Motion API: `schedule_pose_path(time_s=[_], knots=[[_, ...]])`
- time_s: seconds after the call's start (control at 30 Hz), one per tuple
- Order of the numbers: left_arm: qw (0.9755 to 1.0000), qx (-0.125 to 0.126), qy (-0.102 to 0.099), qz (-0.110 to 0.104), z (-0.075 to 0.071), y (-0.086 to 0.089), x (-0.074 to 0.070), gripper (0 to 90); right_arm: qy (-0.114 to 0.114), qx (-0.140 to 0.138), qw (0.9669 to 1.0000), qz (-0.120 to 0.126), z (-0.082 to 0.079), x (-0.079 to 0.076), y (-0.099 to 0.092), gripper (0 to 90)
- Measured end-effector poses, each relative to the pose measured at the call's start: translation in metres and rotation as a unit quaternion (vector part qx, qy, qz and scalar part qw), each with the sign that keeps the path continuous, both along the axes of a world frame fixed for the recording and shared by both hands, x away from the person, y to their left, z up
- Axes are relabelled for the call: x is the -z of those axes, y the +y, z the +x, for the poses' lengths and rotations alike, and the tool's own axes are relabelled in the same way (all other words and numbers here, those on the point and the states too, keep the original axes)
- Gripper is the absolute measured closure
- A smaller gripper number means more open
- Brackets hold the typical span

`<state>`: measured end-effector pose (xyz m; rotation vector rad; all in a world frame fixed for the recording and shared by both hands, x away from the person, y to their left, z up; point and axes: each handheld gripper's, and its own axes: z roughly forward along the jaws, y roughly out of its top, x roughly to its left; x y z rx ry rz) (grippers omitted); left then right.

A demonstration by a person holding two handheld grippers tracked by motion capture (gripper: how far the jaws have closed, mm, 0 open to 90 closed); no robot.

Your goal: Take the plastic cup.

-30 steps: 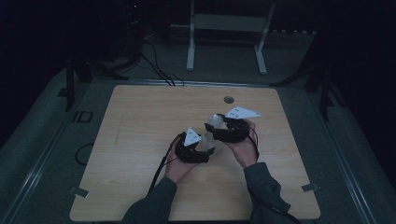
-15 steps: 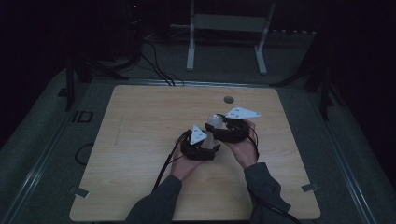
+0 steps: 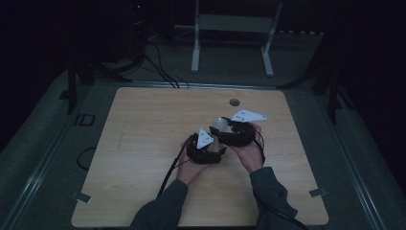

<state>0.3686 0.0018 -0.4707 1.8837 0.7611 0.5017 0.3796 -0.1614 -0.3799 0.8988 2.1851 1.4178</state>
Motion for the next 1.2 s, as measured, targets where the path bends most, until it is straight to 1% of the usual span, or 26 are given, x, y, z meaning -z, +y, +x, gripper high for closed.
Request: schedule_pose_path(time_s=[0.23, 0.5, 0.63, 0.9, 1.07, 1.13, 1.2], knots=[[1.0, 0.0, -0.001, 0.0, 0.0, 0.0, 0.0, 20.6, -0.002, 0.0, 1.0, 0.0, 0.0, -0.002, 0.0, 38.8], [1.0, 0.004, -0.001, -0.002, -0.001, 0.0, 0.0, 20.6, -0.005, -0.001, 0.9999, 0.011, 0.0, -0.007, -0.002, 38.7], [1.0, 0.003, -0.002, 0.001, -0.001, 0.0, 0.0, 20.5, -0.006, 0.0, 0.9999, 0.014, 0.0, -0.01, -0.003, 38.7], [1.0, 0.001, -0.002, 0.0, -0.002, -0.001, 0.001, 20.4, -0.014, 0.0, 0.9997, 0.021, 0.0, -0.019, -0.004, 38.8], [1.0, 0.001, -0.001, 0.002, -0.002, -0.001, 0.001, 20.1, -0.017, 0.0, 0.9995, 0.025, 0.0, -0.023, -0.004, 38.7], [1.0, -0.003, -0.001, 0.002, -0.002, -0.001, 0.001, 19.0, -0.019, 0.0, 0.9995, 0.026, -0.001, -0.026, -0.004, 38.8], [1.0, -0.002, 0.006, 0.002, -0.002, -0.001, 0.001, 16.8, -0.021, 0.0, 0.9993, 0.029, -0.001, -0.028, -0.003, 38.7]])
